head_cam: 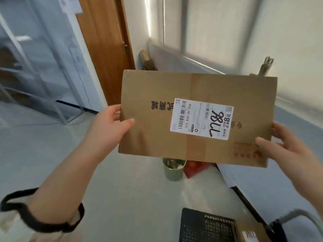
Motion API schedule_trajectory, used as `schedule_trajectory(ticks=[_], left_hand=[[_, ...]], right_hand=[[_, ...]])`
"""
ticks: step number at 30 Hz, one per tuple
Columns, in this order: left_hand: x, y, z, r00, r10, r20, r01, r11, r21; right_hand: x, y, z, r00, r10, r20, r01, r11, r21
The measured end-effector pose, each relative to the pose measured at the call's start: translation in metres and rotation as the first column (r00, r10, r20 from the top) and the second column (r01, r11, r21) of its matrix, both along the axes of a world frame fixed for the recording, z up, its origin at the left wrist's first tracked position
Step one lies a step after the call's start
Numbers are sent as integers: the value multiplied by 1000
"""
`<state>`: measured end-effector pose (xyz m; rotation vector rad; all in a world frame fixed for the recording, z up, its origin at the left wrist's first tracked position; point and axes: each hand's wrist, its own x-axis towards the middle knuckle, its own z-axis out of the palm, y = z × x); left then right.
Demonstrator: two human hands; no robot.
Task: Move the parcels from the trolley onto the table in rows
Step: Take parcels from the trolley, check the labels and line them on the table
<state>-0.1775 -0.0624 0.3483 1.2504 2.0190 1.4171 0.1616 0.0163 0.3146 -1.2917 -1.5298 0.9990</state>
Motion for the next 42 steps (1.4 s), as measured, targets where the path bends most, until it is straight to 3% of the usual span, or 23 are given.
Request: schedule_trajectory(ticks=[6, 14, 23, 27, 33, 42], left_hand=[[12, -38, 87, 1000, 31, 3, -30, 958, 284], [41, -35, 134, 998, -56, 37, 28, 853, 521], [63, -15, 145, 988, -135, 75, 57, 772, 633], [76, -6, 145, 993, -101, 68, 31, 751, 660], [90, 18, 139, 992, -119, 39, 58, 710, 702], [94, 53, 109, 976, -204, 74, 107, 750, 652]], right_hand=[[3, -24, 80, 992, -13, -127, 43, 971, 237], [38, -29, 132, 953, 17, -302, 125, 886, 446], [68, -22, 149, 943, 79, -323, 124, 820, 559], [75, -14, 148, 945, 41, -323, 180, 761, 624], [80, 8, 135, 929, 119, -350, 184, 672, 717], [88, 25, 113, 967, -49, -250, 217, 675, 705]])
